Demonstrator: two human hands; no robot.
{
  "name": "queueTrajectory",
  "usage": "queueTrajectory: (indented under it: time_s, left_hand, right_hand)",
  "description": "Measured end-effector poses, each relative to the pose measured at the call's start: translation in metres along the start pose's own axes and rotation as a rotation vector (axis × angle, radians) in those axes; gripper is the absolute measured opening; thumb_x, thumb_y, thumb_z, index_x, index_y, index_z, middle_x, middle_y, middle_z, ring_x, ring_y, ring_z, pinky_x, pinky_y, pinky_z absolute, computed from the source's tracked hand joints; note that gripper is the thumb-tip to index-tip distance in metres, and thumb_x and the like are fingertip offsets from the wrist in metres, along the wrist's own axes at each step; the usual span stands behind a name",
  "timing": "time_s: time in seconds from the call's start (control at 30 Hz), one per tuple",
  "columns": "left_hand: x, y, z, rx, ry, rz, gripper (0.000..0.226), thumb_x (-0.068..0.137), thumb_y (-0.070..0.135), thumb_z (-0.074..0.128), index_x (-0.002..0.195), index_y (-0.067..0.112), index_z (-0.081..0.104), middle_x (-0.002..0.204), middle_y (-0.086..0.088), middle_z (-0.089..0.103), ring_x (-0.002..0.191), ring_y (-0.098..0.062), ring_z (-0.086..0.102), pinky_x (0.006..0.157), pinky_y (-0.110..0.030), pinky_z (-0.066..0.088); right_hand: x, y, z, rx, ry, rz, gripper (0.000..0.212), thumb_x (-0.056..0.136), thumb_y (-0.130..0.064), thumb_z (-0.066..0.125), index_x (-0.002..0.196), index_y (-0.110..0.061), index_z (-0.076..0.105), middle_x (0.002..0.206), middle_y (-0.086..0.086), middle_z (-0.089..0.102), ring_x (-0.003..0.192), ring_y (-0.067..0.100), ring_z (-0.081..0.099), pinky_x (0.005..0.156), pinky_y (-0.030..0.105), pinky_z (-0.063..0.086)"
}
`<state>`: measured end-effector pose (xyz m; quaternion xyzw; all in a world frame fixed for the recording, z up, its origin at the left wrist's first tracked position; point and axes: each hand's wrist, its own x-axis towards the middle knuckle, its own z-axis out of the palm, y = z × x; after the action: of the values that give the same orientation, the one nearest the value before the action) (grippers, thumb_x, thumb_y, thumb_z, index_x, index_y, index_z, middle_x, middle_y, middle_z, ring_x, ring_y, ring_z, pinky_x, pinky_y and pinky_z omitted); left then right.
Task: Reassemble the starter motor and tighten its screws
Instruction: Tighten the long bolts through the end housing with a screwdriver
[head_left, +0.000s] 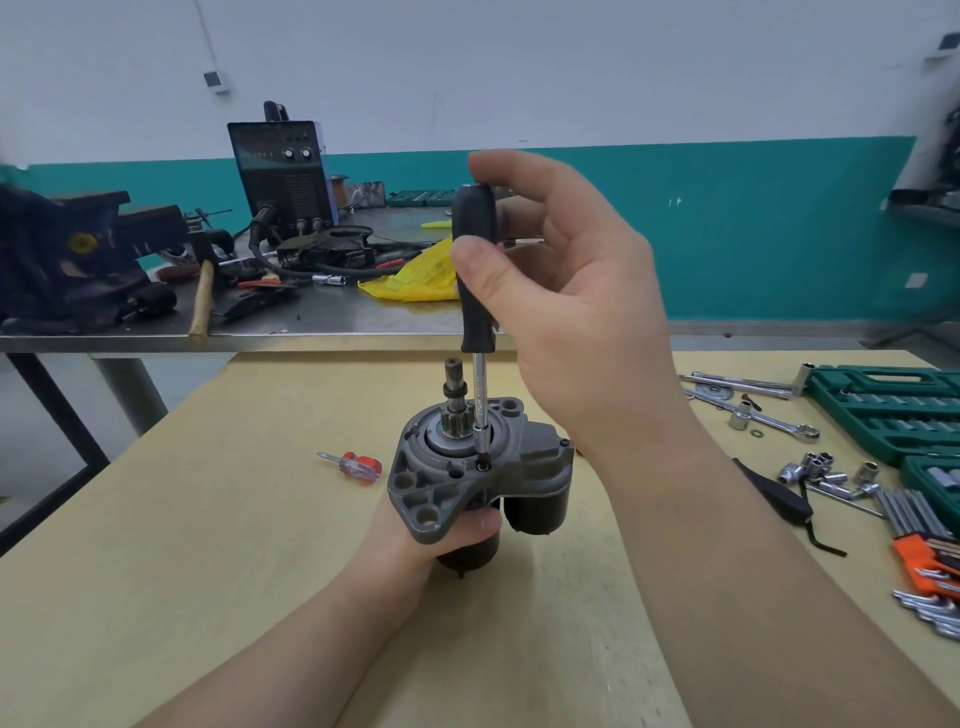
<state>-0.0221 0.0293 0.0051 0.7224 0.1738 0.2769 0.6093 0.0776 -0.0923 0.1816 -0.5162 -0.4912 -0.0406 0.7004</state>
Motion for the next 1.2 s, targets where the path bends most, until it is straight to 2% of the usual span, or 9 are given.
queueTrajectory:
  time_s: [0.13, 0.33, 0.43, 0.57, 0.67, 0.8, 0.9, 1.0, 1.2]
  left_hand:
    - [-0.006, 0.002, -0.002, 0.014, -0.034, -0.004, 0.057, 0.048, 0.082, 0.091, 0.1, 0.073, 0.069, 0.108, 0.042, 0.071, 0.105, 0.016, 0.068, 0.082, -0.003, 0.052]
    - [-0.008, 0.0, -0.003, -0.01, -0.023, -0.004, 0.066, 0.057, 0.063, 0.087, 0.113, 0.035, 0.066, 0.103, 0.039, 0.074, 0.1, 0.014, 0.07, 0.079, -0.006, 0.054]
    - [-0.009, -0.001, -0.004, -0.015, -0.03, 0.008, 0.065, 0.059, 0.06, 0.087, 0.115, 0.034, 0.065, 0.104, 0.039, 0.073, 0.101, 0.014, 0.07, 0.08, -0.006, 0.054]
    - [-0.01, -0.001, -0.004, -0.035, -0.028, -0.029, 0.064, 0.06, 0.058, 0.084, 0.114, 0.031, 0.065, 0.102, 0.037, 0.075, 0.099, 0.013, 0.071, 0.08, -0.007, 0.054]
    - [-0.008, -0.001, -0.004, -0.035, -0.039, -0.035, 0.064, 0.059, 0.057, 0.084, 0.114, 0.03, 0.065, 0.102, 0.037, 0.075, 0.098, 0.013, 0.071, 0.08, -0.007, 0.054]
    - [-0.011, 0.001, -0.003, -0.022, -0.046, -0.028, 0.069, 0.057, 0.06, 0.086, 0.116, 0.031, 0.065, 0.104, 0.038, 0.074, 0.103, 0.012, 0.071, 0.084, -0.009, 0.056]
    - [-0.005, 0.006, -0.001, -0.06, -0.047, -0.004, 0.105, 0.038, 0.07, 0.094, 0.125, 0.018, 0.069, 0.117, 0.011, 0.081, 0.12, -0.015, 0.072, 0.101, -0.03, 0.06]
    - [-0.002, 0.013, 0.003, -0.074, 0.005, 0.027, 0.152, 0.021, 0.082, 0.094, 0.137, -0.01, 0.061, 0.142, -0.029, 0.064, 0.137, -0.048, 0.057, 0.118, -0.065, 0.043]
    - [-0.011, 0.001, -0.004, 0.034, -0.027, -0.043, 0.05, 0.055, 0.075, 0.089, 0.102, 0.066, 0.072, 0.109, 0.037, 0.073, 0.106, 0.01, 0.07, 0.085, -0.016, 0.06]
  right_hand:
    - [0.001, 0.001, 0.002, -0.005, 0.016, -0.001, 0.028, 0.099, -0.021, 0.071, 0.123, -0.036, 0.07, 0.099, -0.021, 0.071, 0.094, 0.015, 0.069, 0.089, 0.053, 0.063]
    - [0.0, -0.001, 0.001, 0.057, -0.01, 0.017, 0.03, 0.103, -0.018, 0.063, 0.125, -0.038, 0.067, 0.103, -0.003, 0.073, 0.094, 0.028, 0.074, 0.084, 0.05, 0.065]
    - [0.0, -0.001, 0.003, -0.004, 0.007, -0.005, 0.037, 0.099, -0.019, 0.074, 0.129, -0.038, 0.067, 0.096, -0.019, 0.069, 0.093, 0.018, 0.068, 0.09, 0.053, 0.062]
    - [0.0, -0.002, 0.0, 0.078, -0.015, 0.05, 0.032, 0.106, -0.024, 0.058, 0.135, -0.028, 0.071, 0.111, -0.019, 0.073, 0.112, 0.016, 0.071, 0.102, 0.048, 0.06]
    - [-0.002, -0.005, 0.0, 0.078, -0.045, 0.035, 0.035, 0.105, -0.014, 0.056, 0.13, -0.034, 0.069, 0.11, -0.008, 0.075, 0.103, 0.023, 0.074, 0.09, 0.04, 0.064]
    - [-0.001, -0.003, 0.001, -0.027, -0.023, -0.01, 0.039, 0.099, -0.011, 0.07, 0.128, -0.036, 0.066, 0.099, -0.019, 0.068, 0.095, 0.018, 0.069, 0.088, 0.05, 0.063]
    - [0.0, -0.001, 0.001, 0.016, -0.024, 0.021, 0.03, 0.103, -0.019, 0.063, 0.129, -0.035, 0.069, 0.109, -0.022, 0.071, 0.11, 0.017, 0.071, 0.1, 0.051, 0.06]
    - [-0.002, -0.002, 0.0, 0.103, -0.036, 0.046, 0.032, 0.107, -0.014, 0.052, 0.125, -0.034, 0.069, 0.113, -0.006, 0.074, 0.102, 0.024, 0.076, 0.089, 0.043, 0.064]
    - [0.001, -0.001, 0.001, -0.027, 0.013, 0.003, 0.033, 0.099, -0.019, 0.071, 0.127, -0.036, 0.068, 0.1, -0.02, 0.069, 0.097, 0.016, 0.069, 0.091, 0.052, 0.062]
